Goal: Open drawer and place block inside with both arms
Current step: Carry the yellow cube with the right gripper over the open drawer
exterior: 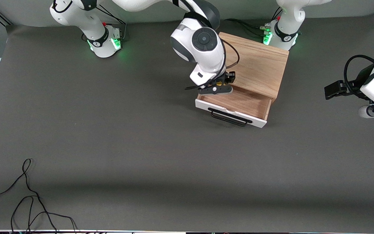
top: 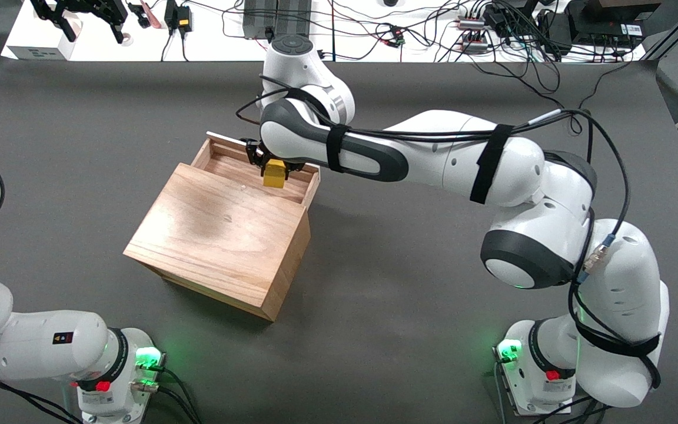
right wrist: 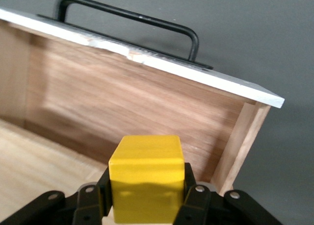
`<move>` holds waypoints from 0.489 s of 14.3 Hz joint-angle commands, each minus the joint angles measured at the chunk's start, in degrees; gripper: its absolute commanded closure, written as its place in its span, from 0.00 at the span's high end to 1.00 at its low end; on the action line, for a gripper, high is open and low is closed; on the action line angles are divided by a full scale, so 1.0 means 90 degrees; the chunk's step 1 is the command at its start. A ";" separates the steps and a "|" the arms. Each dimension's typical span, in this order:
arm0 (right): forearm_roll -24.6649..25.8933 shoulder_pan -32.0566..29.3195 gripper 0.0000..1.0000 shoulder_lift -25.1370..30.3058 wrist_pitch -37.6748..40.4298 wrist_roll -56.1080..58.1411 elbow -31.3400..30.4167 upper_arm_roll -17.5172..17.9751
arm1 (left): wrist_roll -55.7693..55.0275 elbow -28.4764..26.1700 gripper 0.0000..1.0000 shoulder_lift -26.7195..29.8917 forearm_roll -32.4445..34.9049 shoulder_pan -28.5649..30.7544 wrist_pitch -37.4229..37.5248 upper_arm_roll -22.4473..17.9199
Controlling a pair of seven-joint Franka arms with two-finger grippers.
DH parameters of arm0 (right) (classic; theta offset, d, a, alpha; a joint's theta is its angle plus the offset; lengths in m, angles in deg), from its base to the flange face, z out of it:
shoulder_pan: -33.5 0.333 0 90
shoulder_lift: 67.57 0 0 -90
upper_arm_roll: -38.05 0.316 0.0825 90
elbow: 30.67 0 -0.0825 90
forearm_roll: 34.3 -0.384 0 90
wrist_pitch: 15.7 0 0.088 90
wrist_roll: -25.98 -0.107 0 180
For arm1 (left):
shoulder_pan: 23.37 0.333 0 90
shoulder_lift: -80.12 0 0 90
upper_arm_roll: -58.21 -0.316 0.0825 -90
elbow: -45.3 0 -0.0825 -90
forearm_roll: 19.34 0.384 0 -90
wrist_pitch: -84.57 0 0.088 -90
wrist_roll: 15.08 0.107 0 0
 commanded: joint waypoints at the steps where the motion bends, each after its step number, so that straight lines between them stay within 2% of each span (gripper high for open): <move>1: -0.0050 0.0002 0.08 -0.0214 0.0009 -0.0221 0.0252 -0.0042 | 0.0148 -0.0581 0.99 0.0527 -0.0015 -0.0037 -0.0115 -0.0100; 4: -0.0040 0.0002 0.08 -0.0302 -0.0010 -0.0337 0.0252 -0.0051 | 0.0148 -0.0766 0.99 0.0711 -0.0054 -0.0076 -0.0154 -0.0246; 7: -0.0040 0.0002 0.09 -0.0419 -0.0165 -0.0406 0.0242 -0.0052 | 0.0148 -0.1653 0.99 0.1307 -0.0073 -0.0125 -0.0632 -0.0335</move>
